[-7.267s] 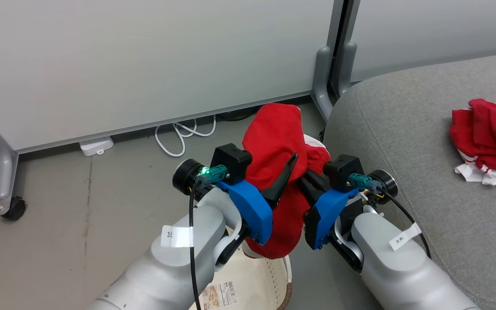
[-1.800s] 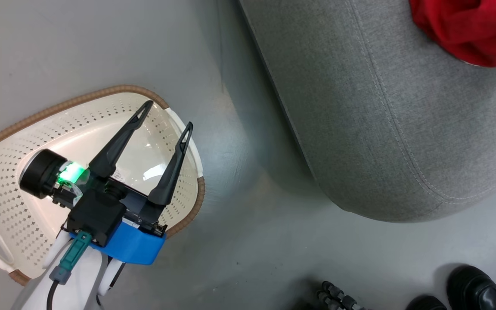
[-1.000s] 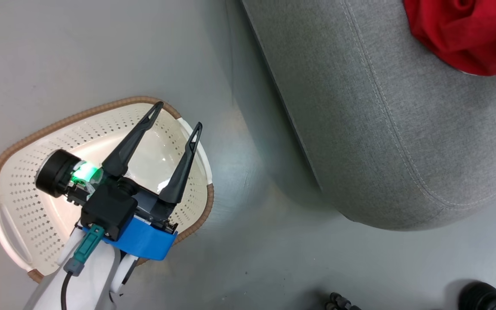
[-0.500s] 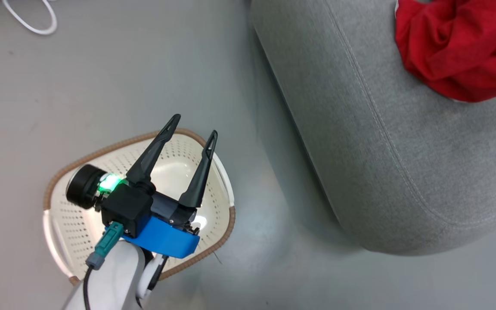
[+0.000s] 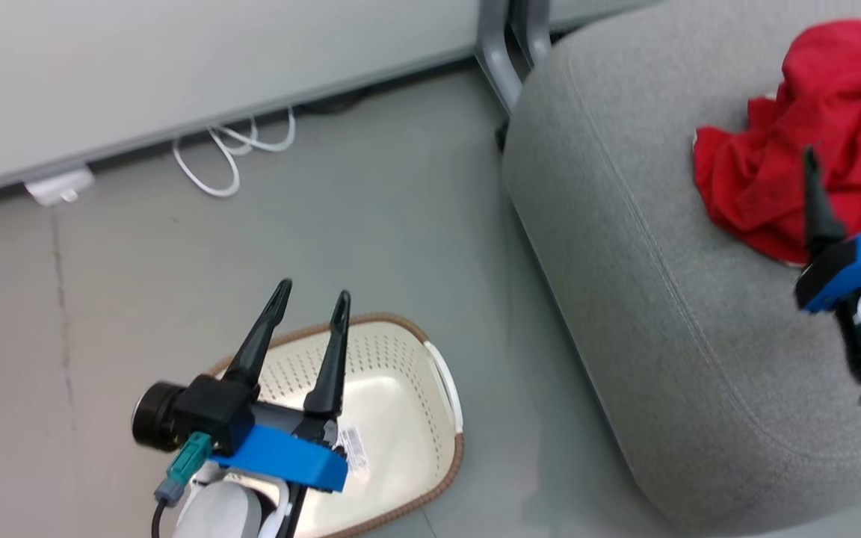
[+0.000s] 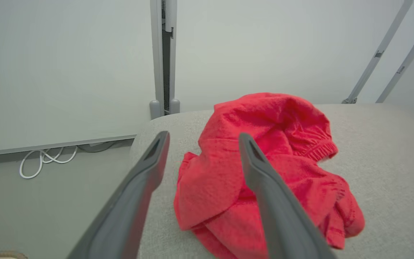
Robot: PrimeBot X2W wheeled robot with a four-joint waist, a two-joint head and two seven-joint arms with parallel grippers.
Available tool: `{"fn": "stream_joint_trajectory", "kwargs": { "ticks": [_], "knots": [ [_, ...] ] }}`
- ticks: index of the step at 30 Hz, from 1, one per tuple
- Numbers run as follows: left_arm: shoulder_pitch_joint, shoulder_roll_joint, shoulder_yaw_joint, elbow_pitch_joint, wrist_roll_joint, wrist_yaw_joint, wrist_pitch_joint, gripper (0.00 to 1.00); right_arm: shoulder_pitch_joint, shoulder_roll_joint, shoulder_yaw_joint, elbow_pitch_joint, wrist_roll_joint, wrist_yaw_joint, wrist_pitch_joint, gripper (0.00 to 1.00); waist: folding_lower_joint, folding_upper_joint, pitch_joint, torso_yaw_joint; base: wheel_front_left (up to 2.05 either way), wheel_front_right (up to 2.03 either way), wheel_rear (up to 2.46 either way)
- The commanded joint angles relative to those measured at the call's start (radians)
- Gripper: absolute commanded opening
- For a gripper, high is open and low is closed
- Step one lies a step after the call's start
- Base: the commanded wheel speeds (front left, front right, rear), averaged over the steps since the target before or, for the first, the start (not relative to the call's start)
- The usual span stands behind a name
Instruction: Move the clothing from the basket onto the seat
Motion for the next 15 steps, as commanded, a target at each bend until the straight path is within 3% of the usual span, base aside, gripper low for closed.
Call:
{"fn": "stream_joint_trajectory", "kwargs": {
  "ticks": [1, 15],
  "knots": [
    [0.019, -0.005, 0.017, 0.002, -0.001, -0.006, -0.005, 1.00, 0.042, 0.009, 0.009, -0.025, 0.014, 0.000, 0.003, 1.00, 0.0002, 0.0000, -0.064, 0.038, 0.00, 0.00, 0.00],
    [0.116, -0.039, 0.134, 0.047, 0.009, -0.007, -0.005, 1.00, 0.340, 0.088, 0.034, -0.328, 0.028, 0.000, 0.073, 1.00, 0.0002, 0.0000, -0.181, 0.137, 0.00, 0.00, 0.00]
  ]
}}
